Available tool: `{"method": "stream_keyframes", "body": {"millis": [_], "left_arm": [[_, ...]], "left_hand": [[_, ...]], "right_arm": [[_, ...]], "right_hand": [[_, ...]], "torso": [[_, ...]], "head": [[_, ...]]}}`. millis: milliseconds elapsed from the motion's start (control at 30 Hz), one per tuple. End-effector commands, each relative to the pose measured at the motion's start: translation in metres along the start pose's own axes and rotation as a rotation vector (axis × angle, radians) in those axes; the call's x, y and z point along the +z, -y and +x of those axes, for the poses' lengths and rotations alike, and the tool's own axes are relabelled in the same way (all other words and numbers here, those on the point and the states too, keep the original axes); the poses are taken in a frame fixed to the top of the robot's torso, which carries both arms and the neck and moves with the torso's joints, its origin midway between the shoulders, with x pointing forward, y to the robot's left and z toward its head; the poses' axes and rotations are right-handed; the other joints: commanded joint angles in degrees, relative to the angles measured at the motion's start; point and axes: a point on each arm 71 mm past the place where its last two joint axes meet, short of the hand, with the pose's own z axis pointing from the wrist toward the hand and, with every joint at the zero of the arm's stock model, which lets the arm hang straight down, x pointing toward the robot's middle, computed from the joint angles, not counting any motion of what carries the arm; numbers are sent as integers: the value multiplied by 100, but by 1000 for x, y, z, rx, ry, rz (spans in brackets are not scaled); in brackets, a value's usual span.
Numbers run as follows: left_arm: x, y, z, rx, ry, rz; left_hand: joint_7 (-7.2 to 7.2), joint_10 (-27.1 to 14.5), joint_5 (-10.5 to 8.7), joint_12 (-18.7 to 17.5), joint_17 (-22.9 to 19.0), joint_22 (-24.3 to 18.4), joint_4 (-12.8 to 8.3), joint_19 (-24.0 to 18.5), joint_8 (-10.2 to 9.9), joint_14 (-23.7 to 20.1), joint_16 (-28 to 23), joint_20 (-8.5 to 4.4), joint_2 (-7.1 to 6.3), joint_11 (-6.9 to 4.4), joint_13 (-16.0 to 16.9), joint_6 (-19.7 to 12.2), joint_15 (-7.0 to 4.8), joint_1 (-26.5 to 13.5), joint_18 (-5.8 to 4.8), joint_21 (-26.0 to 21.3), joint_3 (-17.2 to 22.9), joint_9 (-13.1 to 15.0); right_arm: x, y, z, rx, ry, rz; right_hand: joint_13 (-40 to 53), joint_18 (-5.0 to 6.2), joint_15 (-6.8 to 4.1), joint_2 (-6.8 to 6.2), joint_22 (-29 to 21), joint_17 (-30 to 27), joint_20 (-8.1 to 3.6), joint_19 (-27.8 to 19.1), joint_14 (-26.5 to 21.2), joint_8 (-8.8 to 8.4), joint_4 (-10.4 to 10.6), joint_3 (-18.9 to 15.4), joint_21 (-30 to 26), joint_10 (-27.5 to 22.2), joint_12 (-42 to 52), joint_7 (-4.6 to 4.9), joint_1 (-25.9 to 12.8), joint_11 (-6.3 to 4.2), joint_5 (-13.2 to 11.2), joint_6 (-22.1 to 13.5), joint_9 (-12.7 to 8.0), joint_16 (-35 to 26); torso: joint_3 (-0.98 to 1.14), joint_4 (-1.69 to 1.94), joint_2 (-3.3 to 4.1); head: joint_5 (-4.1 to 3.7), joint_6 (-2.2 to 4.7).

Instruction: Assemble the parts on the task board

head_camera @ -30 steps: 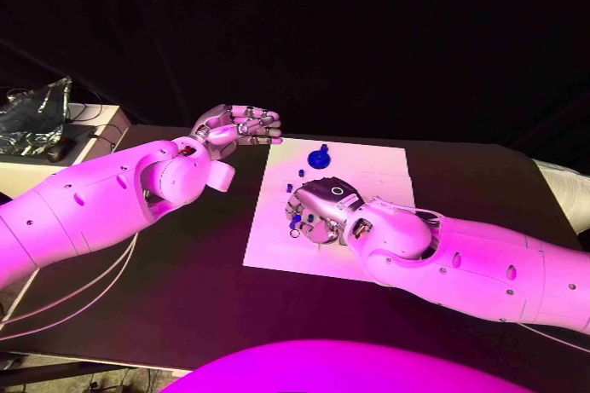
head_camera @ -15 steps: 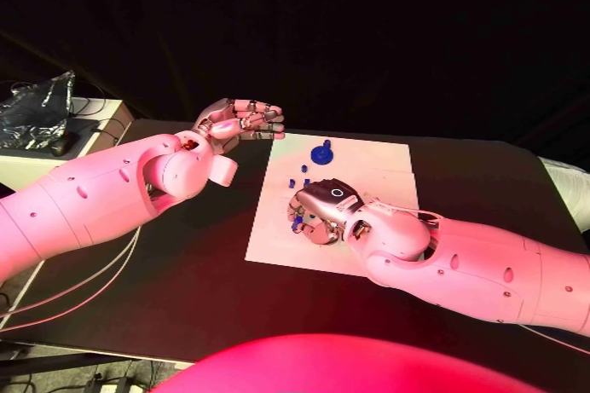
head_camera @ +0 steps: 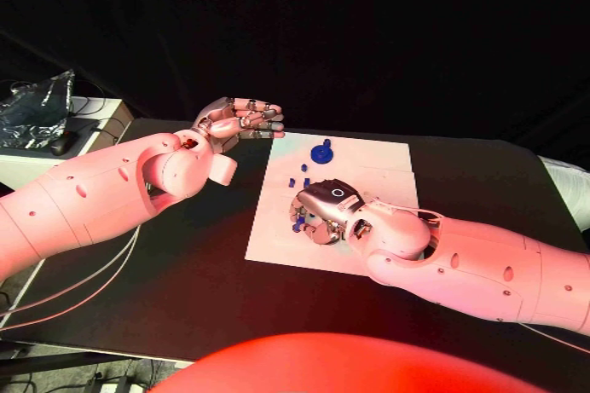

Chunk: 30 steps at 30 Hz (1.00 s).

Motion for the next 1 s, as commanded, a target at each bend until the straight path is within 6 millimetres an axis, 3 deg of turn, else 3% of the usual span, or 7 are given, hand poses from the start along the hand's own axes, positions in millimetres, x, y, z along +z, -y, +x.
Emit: {"method": "stream_keyframes", "body": {"millis": [33, 600, 700, 767, 833, 933, 1000], "left_arm": [[0, 1, 2, -9, -9, 14], [0, 2, 2, -9, -9, 14], [0, 2, 2, -9, -9, 13], [0, 2, 2, -9, -9, 13], [0, 2, 1, -8, -9, 13], [0, 2, 1, -8, -9, 12], [0, 2, 1, -8, -9, 11]], "left_hand": [[7, 0, 23, -8, 5, -5, -6, 27, -13, 44, -18, 5, -5, -4, 8, -24, -3, 27, 38, -15, -38, -5], [7, 0, 23, -8, 5, -5, -6, 27, -13, 44, -18, 5, -5, -4, 8, -24, -3, 27, 38, -15, -38, -5], [7, 0, 23, -8, 5, -5, -6, 27, -13, 44, -18, 5, -5, -4, 8, -24, -3, 27, 38, -15, -38, -5], [7, 0, 23, -8, 5, -5, -6, 27, -13, 44, -18, 5, -5, -4, 8, -24, -3, 27, 38, -15, -38, -5], [7, 0, 23, -8, 5, -5, -6, 27, -13, 44, -18, 5, -5, -4, 8, -24, -3, 27, 38, -15, -38, -5], [7, 0, 23, -8, 5, -5, -6, 27, -13, 44, -18, 5, -5, -4, 8, -24, -3, 27, 38, -15, -38, -5], [7, 0, 23, -8, 5, -5, -6, 27, -13, 44, -18, 5, -5, -4, 8, -24, -3, 27, 38, -15, -38, -5]], "right_arm": [[0, 0, 3, -19, -24, -1], [5, -1, 12, -14, -36, 0], [4, -2, 12, 1, -33, -12], [4, -2, 12, 13, -23, -19], [2, -2, 11, 25, -11, -24], [0, -1, 9, 37, 4, -26], [-2, 0, 8, 44, 16, -24]], "right_hand": [[233, -46, -15, 212, 398, -4, -29, 52, 166, 30, -3, 46, -14, 268, 72, 8, 207, -248, 10, 24, 9, 19], [241, -44, -5, 199, 397, -21, -24, 46, 163, 20, -18, 67, -31, 239, 47, 25, 181, -232, 25, -2, 9, 14], [242, -43, 40, 97, 404, -30, 2, 32, 161, -25, -33, -4, -52, 133, -38, 69, 62, -187, 353, -97, 7, 21], [196, -39, 94, -91, 385, -56, 44, 13, 154, -133, 43, -169, -112, -52, -134, 107, -155, -126, 539, -284, -29, 17], [97, -12, 147, -265, 321, -103, 92, -29, 137, -270, 119, -321, -270, -381, -144, 110, -314, -69, 406, -511, -85, 5], [4, 47, 181, -369, 166, -261, 134, -116, 88, -333, 160, -478, -619, -677, -139, 80, -355, -21, 348, -610, -113, -74], [-75, 94, 207, -395, 27, -352, 170, -184, 61, -423, 201, -786, -913, -926, -105, 16, -322, 11, 265, -749, -158, -118]], "torso": [[-2, 2, 3], [-6, 3, 1], [-5, 4, -4], [-4, 1, -6], [-4, -3, -7], [-5, -6, -11], [-1, -4, -10]], "head": [[3, -2], [6, -2], [7, -2], [11, -2], [9, -2], [8, -2], [8, -2]]}}
